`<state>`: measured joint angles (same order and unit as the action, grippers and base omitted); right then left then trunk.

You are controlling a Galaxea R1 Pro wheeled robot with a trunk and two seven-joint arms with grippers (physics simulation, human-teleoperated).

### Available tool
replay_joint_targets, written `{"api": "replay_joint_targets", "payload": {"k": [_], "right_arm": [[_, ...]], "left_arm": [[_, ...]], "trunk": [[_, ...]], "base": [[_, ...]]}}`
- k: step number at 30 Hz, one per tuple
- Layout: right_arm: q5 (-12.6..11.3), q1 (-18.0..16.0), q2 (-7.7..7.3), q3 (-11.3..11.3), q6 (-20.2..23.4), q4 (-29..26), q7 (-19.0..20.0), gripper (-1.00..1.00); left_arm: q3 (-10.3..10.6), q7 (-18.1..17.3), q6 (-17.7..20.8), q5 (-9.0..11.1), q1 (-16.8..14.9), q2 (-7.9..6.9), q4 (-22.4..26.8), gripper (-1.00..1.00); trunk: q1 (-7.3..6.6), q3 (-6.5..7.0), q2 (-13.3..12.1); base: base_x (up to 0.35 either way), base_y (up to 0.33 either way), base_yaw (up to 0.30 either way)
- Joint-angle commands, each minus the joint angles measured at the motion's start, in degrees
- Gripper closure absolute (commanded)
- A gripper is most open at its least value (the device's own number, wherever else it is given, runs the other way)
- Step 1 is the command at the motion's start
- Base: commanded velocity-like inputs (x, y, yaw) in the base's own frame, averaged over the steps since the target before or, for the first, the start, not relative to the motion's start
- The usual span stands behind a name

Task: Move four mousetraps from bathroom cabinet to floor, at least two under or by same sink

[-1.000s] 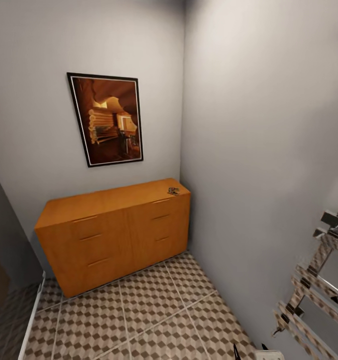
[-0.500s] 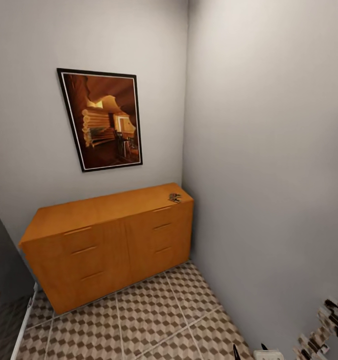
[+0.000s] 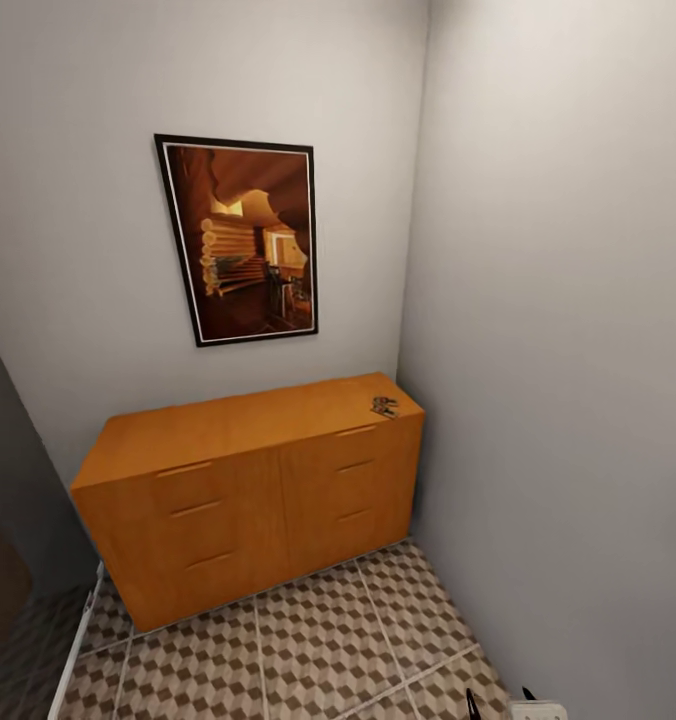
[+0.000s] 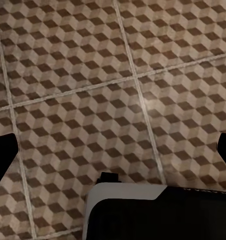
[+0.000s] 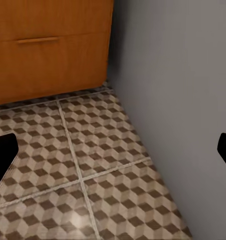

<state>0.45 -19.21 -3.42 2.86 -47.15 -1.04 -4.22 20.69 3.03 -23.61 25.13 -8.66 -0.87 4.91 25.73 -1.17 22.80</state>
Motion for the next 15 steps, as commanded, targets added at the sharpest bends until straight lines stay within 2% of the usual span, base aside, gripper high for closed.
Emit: {"api": "replay_joint_targets", "payload": {"k": [1, 6, 15], "right_arm": [[0.08, -0.04, -0.01, 0.33, -0.13, 0.04, -0.44, -1.0], [0.08, -0.04, -0.06, 0.31, -0.13, 0.01, -0.44, -1.0], [0.08, -0.04, -0.07, 0.31, -0.13, 0.04, -0.44, -1.0]], "left_arm": [[0.49, 0.33, -0.12, 0.19, -0.04, -0.01, 0.01, -1.0], [0.49, 0.34, -0.12, 0.19, -0.04, -0.01, 0.01, -1.0], [0.49, 0.39, -0.12, 0.19, -0.04, -0.01, 0.01, -1.0]], "trunk": [[0.05, -0.12, 0.12], [0.05, -0.12, 0.12], [0.05, -0.12, 0.12]], "base": [[0.179, 0.116, 0.174], [0.179, 0.111, 0.103], [0.186, 0.03, 0.018]]}}
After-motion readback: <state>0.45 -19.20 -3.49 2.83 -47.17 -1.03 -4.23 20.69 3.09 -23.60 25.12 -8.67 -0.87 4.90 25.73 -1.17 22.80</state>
